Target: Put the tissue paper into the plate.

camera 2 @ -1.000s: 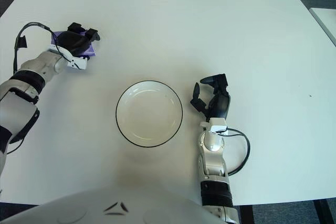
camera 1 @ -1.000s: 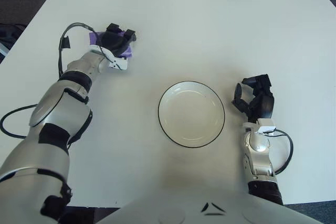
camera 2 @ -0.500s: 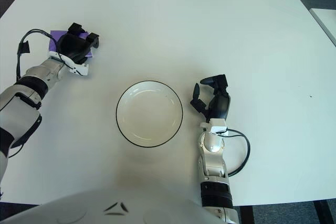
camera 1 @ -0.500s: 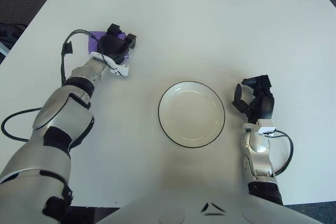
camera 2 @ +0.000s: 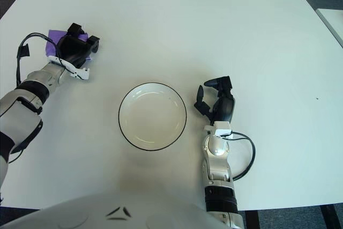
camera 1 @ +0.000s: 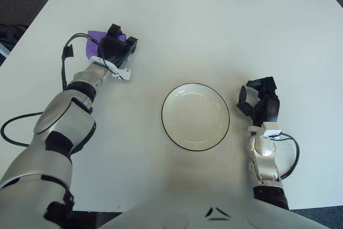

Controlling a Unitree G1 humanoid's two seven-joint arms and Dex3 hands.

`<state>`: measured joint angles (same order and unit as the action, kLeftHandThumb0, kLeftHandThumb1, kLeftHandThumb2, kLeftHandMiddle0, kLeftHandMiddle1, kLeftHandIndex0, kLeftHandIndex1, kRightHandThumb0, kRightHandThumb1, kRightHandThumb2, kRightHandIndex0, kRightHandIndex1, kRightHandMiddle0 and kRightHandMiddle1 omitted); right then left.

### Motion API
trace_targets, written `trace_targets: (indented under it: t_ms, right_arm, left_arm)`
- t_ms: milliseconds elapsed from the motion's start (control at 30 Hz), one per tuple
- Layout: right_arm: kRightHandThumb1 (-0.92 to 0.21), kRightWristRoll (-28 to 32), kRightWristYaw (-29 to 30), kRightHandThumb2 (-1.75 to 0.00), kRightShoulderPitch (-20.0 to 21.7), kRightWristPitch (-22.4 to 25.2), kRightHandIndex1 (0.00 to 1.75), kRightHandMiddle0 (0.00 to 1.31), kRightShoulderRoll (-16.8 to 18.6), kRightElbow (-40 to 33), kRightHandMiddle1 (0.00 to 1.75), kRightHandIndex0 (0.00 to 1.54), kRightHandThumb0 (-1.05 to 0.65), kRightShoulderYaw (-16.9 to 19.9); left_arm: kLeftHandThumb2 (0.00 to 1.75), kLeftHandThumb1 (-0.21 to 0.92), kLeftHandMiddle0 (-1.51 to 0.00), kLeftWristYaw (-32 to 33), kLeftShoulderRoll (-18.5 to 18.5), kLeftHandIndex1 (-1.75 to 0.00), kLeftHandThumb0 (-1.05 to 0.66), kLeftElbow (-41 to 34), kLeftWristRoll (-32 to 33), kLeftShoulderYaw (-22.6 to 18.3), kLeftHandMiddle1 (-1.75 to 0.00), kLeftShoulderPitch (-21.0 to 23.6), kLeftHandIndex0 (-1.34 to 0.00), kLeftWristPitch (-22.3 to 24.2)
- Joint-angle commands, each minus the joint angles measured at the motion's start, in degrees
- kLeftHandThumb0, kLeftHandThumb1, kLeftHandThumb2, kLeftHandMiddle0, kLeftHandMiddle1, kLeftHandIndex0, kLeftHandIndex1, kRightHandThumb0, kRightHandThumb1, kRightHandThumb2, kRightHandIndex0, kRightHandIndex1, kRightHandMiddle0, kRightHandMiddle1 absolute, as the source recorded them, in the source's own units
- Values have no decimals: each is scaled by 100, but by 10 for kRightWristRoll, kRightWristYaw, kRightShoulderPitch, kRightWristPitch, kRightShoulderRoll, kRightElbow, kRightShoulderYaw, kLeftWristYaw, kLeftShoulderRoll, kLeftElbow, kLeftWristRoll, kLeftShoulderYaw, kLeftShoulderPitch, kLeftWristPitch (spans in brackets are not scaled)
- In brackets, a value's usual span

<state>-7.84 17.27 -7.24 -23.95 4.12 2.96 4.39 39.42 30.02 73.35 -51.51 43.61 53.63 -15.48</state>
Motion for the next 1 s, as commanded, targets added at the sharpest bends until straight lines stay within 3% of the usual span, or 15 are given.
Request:
trace_targets:
  t_ms: [0,267,400,733,967]
  right_arm:
    - [-58,0,-4,-100,-52,25,135,40,3,46,175,55,-40,1]
    - [-59,0,-4,-98,-50,27,135,39,5,46,175,54,-40,2]
    - [-60,-4,1,-96,-46,24,134,38,7,49,175,53,-39,1]
    - [-62,-6,2,-94,-39,15,134,37,3,63,175,53,-39,0]
    - [-63,-5,1,-93,-35,14,135,37,1,68,175,54,-39,1]
  left_arm:
    - [170,-3,-90,-9,-11,-174,0,25,-11,10,-169,-66,-64,-4]
    - [167,-3,-92,18,-15,-175,0,24,21,-22,-161,-76,-63,-21]
    - [167,-4,-94,38,-21,-175,0,14,95,-96,-158,-90,-64,-72]
    - [168,-6,-97,49,-34,-175,0,-17,185,-189,-154,-107,-67,-155]
    - [169,-8,-98,63,-40,-175,0,-29,203,-221,-154,-112,-68,-195]
